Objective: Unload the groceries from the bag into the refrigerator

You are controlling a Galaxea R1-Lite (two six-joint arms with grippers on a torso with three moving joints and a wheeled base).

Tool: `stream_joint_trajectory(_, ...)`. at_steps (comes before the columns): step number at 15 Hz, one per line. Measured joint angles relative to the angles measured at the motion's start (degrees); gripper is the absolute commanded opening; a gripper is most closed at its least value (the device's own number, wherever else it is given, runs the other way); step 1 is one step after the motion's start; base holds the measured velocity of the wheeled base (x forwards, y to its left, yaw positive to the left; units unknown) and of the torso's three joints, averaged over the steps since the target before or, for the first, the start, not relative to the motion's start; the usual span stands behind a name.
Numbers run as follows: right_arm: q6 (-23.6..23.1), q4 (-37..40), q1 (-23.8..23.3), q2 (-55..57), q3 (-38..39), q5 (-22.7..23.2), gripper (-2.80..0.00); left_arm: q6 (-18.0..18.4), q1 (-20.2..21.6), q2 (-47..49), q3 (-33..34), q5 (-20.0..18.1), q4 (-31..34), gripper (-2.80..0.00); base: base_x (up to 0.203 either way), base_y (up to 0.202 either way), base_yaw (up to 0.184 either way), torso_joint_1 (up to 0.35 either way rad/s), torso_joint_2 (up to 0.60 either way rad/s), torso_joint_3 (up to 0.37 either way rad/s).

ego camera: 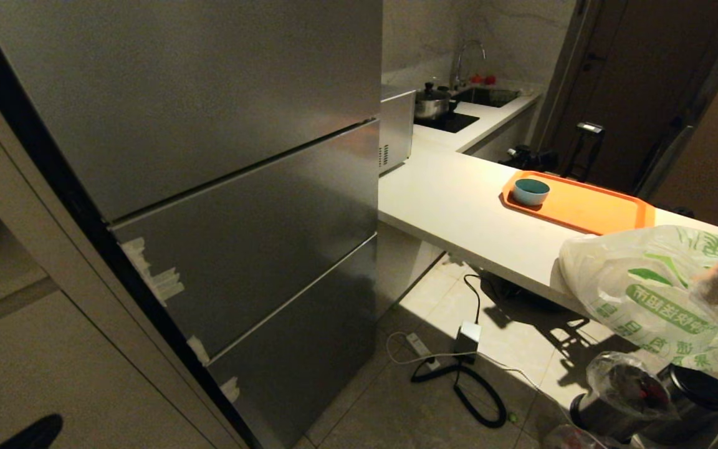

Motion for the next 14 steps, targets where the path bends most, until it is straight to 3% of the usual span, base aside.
stream_joint_trajectory(3,-0.7,12.9,-0.7,-13.0,9.1,-0.1,-2.8,0.3,1.3,-11.1,3.7,1.6,9.0,-2.8,0.0,0.0,0.0,0.0,0.0,0.0)
stream_joint_trajectory(5,-1.5,11.7,-0.9,-16.5,17.2,0.3,-2.8,0.4,1.7,-14.5,4.2,6.4,12.9,-2.8,0.0,0.0,0.0,0.0,0.0,0.0)
stream_joint_trajectory(6,-1.7,11.8,-0.9,-17.5,19.6,1.0,-2.8,0.4,1.8,-15.4,4.1,7.0,14.6,-2.8,0.0,0.0,0.0,0.0,0.0,0.0)
stream_joint_trajectory(10,-2.3,18.3,-2.2,-19.0,20.0,4.8,-2.8,-0.1,2.2,-17.0,2.1,-4.0,24.4,-2.8,0.0,0.0,0.0,0.0,0.0,0.0)
stream_joint_trajectory(14,-4.2,18.5,-7.2,-21.9,19.8,5.3,-2.8,-0.7,8.6,-19.9,1.2,-5.5,27.1,-2.8,0.0,0.0,0.0,0.0,0.0,0.0)
